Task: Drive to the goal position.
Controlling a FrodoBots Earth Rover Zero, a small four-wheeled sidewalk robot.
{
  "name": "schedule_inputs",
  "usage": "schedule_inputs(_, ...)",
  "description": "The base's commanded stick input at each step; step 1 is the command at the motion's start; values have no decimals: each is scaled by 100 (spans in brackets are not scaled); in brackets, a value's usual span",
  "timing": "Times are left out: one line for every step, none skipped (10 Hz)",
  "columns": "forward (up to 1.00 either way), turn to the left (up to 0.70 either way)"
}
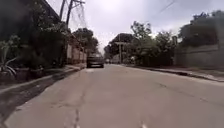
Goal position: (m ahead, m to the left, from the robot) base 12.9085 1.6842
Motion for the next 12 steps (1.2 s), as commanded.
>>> schedule_inputs(100,0)
schedule_inputs(100,0)
schedule_inputs(100,0)
schedule_inputs(100,0)
schedule_inputs(100,0)
schedule_inputs(100,0)
schedule_inputs(100,0)
schedule_inputs(100,-1)
schedule_inputs(100,-16)
schedule_inputs(100,-34)
schedule_inputs(100,-39)
schedule_inputs(100,-38)
